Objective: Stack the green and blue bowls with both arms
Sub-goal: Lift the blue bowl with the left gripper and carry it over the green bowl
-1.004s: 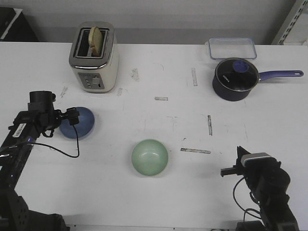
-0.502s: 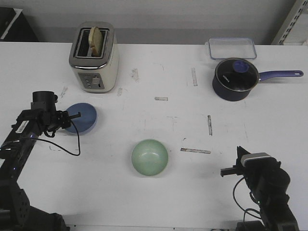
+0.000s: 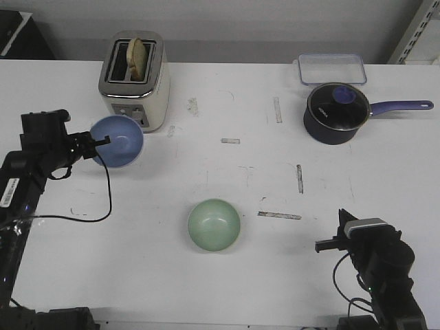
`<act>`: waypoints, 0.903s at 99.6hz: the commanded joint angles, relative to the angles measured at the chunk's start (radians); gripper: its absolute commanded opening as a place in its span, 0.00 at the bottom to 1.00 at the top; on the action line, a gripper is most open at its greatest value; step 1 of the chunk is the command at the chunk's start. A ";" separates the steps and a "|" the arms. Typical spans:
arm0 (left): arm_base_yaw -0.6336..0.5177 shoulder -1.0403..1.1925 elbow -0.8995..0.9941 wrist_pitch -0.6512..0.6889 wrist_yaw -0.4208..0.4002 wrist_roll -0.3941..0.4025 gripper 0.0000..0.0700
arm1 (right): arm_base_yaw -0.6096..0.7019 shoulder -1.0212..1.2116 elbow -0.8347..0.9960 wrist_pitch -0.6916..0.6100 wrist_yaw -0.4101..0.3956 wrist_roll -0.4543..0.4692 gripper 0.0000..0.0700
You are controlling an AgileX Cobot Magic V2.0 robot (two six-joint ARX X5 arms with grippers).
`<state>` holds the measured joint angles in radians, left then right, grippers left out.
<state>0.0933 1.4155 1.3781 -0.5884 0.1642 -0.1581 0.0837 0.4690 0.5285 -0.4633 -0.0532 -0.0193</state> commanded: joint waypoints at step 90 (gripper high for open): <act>-0.714 0.158 0.023 -0.239 0.091 0.068 0.00 | 0.000 0.004 0.008 0.005 -0.003 0.001 0.00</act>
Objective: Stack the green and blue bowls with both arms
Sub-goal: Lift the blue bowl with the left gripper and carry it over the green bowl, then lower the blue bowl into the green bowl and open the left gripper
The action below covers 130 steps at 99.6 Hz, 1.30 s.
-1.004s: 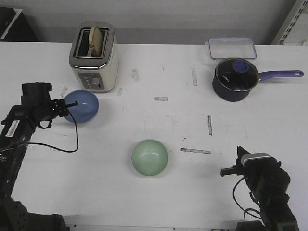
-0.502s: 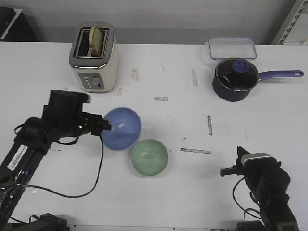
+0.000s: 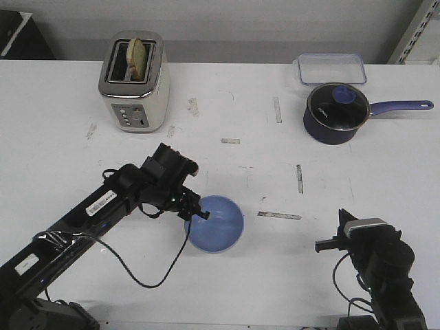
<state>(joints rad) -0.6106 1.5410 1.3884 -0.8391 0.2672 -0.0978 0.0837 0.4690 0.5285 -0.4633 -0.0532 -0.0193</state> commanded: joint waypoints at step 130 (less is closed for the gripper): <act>0.050 -0.051 0.161 -0.043 -0.244 -0.046 0.50 | 0.000 0.004 0.008 -0.008 -0.002 -0.001 0.00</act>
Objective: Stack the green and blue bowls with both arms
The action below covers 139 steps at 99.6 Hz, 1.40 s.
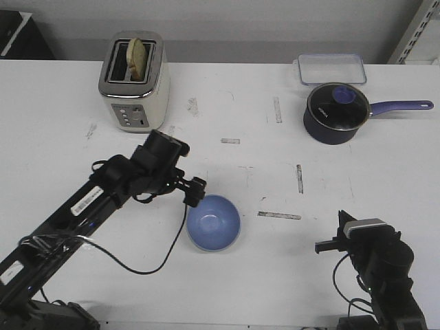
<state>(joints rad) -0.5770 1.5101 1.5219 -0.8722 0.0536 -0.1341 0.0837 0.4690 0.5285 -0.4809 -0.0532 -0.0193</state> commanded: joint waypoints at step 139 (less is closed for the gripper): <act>0.591 -1.186 -1.010 0.581 -0.039 0.225 0.00 | 0.000 0.003 0.008 0.091 0.001 -0.007 0.00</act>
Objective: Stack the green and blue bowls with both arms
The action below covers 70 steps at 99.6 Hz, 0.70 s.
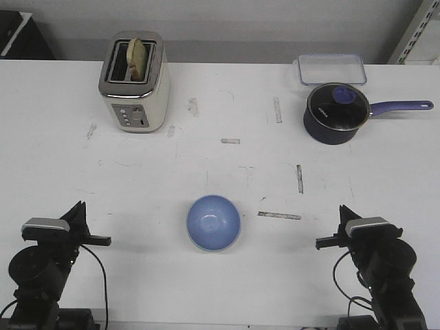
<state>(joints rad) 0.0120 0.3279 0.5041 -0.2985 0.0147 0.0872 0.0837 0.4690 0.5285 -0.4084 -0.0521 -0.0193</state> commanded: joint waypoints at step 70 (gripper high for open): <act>0.002 -0.036 0.008 0.009 0.000 0.000 0.00 | 0.000 0.003 0.008 0.019 0.000 -0.008 0.00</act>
<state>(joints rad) 0.0120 0.2932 0.5011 -0.3008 0.0166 0.0872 0.0837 0.4690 0.5285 -0.4023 -0.0521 -0.0219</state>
